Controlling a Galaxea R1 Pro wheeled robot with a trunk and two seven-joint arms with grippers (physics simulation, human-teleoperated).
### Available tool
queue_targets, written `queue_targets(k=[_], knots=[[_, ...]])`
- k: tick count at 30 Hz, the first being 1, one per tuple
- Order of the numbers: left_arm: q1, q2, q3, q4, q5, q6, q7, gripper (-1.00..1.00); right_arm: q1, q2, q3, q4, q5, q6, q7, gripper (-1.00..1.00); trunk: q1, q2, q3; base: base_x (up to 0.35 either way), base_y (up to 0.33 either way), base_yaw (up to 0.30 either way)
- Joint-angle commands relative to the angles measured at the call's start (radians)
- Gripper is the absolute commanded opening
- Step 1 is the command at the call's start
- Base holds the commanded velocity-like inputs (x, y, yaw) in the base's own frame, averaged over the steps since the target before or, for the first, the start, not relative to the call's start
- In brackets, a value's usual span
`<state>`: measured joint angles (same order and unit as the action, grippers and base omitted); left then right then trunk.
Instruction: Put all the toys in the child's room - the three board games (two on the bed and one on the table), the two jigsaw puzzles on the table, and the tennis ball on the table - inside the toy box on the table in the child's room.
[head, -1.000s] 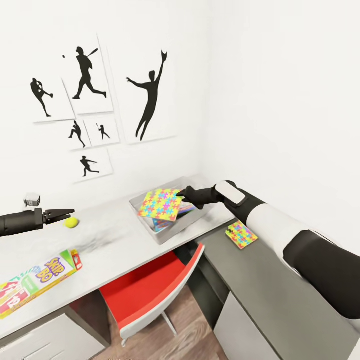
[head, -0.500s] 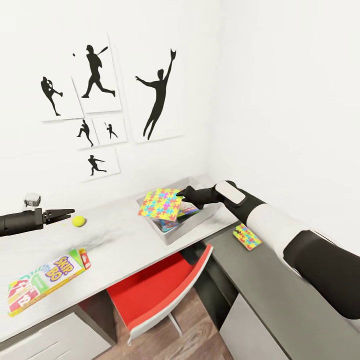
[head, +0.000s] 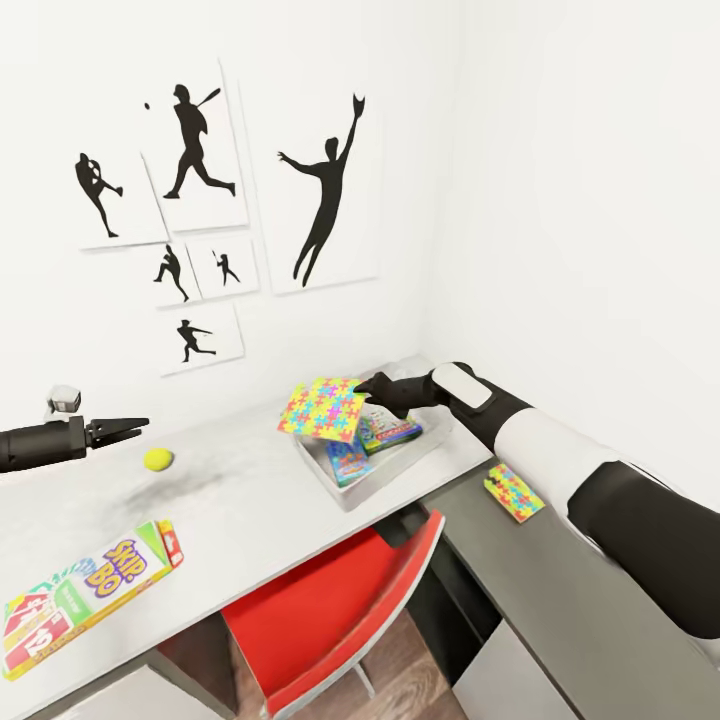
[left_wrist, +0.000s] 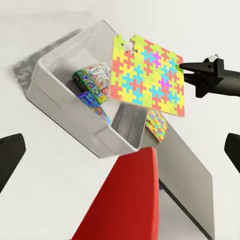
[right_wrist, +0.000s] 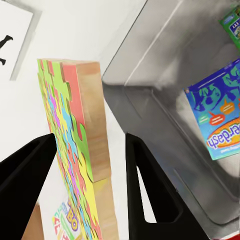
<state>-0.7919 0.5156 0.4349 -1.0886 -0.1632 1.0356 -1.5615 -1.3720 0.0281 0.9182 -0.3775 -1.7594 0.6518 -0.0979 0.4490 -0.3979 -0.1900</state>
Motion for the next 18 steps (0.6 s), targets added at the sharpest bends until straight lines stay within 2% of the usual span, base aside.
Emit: queue_targets(k=[1,9,18], knots=[[-0.001,0.0,0.001,-0.001,-0.011,0.01,-0.009,1.0,-0.001,0.0,0.004,-0.001,-0.011,0.001,-0.008,-1.0,0.001,-0.002,-0.002,0.223,0.143,0.0],[-0.001,0.0,0.001,-0.001,-0.01,0.011,-0.009,1.0,-0.001,-0.003,0.004,-0.001,-0.011,0.0,-0.008,-1.0,0.001,-0.002,-0.002,0.128,0.15,0.0],[-0.001,0.0,0.002,-0.001,-0.01,0.009,-0.009,1.0,-0.001,-0.006,0.004,-0.001,-0.01,0.001,-0.008,-1.0,0.001,-0.002,-0.002,0.014,0.022,0.0]])
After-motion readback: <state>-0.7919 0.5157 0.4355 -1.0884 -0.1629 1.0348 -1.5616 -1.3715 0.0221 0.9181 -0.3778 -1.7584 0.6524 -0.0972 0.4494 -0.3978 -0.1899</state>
